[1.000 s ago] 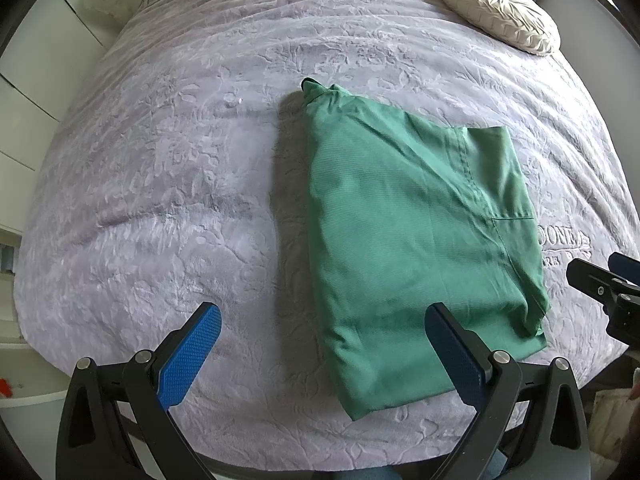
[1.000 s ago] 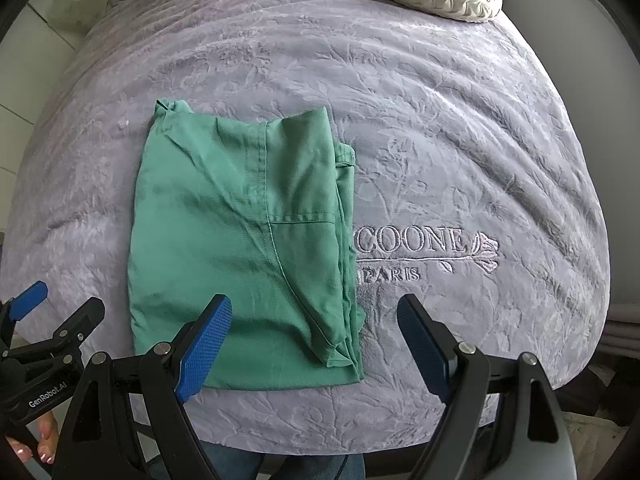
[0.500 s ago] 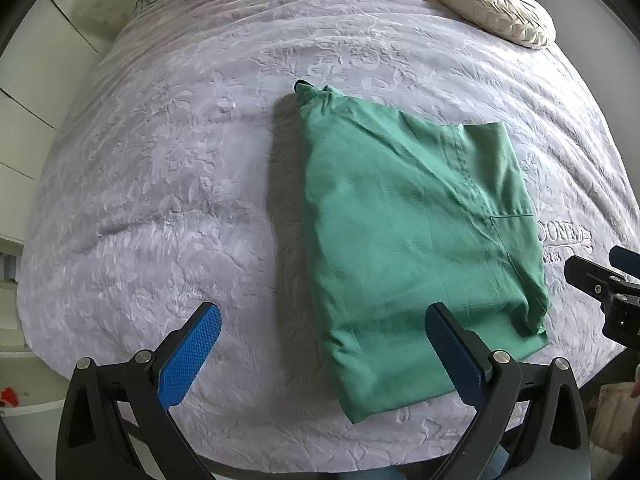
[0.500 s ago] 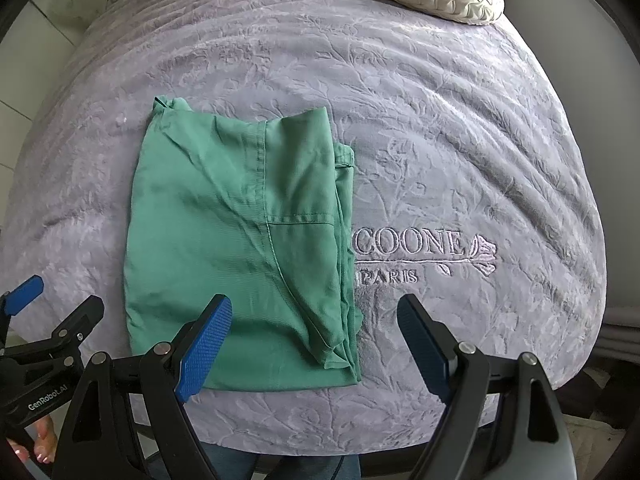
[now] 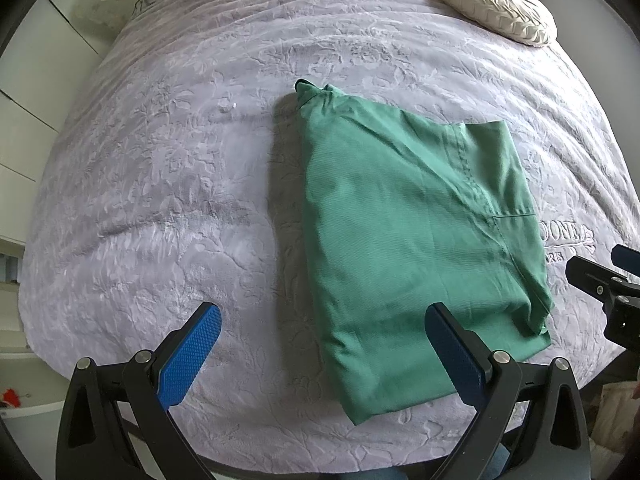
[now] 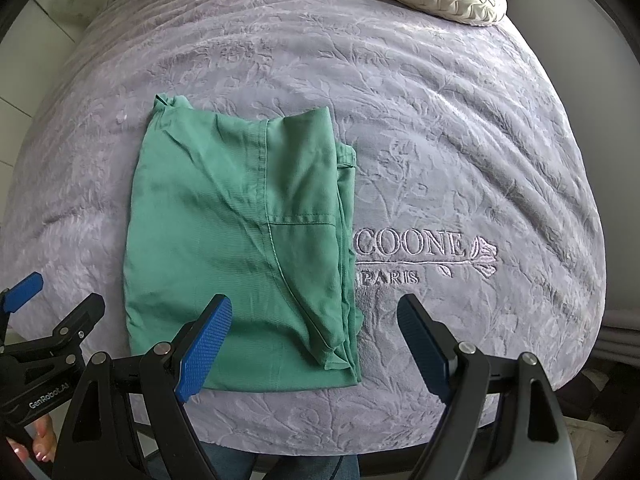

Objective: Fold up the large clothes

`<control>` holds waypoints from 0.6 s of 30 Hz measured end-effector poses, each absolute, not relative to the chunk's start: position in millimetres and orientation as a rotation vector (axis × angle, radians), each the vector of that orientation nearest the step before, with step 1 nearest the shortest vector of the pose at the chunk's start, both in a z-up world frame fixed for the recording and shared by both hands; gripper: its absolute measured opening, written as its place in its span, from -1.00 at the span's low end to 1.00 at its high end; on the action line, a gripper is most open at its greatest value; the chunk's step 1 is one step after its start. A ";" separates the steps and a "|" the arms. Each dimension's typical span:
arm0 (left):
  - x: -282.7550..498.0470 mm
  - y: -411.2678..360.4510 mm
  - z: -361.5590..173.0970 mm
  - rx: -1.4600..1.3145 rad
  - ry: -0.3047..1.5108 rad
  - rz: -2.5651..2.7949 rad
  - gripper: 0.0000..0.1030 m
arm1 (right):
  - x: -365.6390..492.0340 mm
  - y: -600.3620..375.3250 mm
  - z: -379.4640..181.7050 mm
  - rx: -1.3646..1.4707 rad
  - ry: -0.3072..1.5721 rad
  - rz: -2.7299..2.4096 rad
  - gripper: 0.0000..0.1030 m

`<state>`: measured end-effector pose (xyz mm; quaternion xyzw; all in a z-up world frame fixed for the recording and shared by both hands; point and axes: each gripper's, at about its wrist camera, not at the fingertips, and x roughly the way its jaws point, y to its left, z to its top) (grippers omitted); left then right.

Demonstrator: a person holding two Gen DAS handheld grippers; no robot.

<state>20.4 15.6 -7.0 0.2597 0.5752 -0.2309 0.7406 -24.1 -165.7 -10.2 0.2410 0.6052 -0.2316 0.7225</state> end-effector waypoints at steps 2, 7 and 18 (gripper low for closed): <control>20.6 15.8 -7.2 0.572 1.261 -0.507 0.98 | -23.8 -165.5 -10.1 0.534 1.336 -0.512 0.69; 20.8 16.0 -7.7 0.571 1.262 -0.505 0.98 | -23.3 -165.2 -10.1 0.533 1.338 -0.512 0.69; 20.5 16.1 -7.9 0.570 1.264 -0.504 0.98 | -24.1 -165.4 -10.7 0.530 1.344 -0.505 0.69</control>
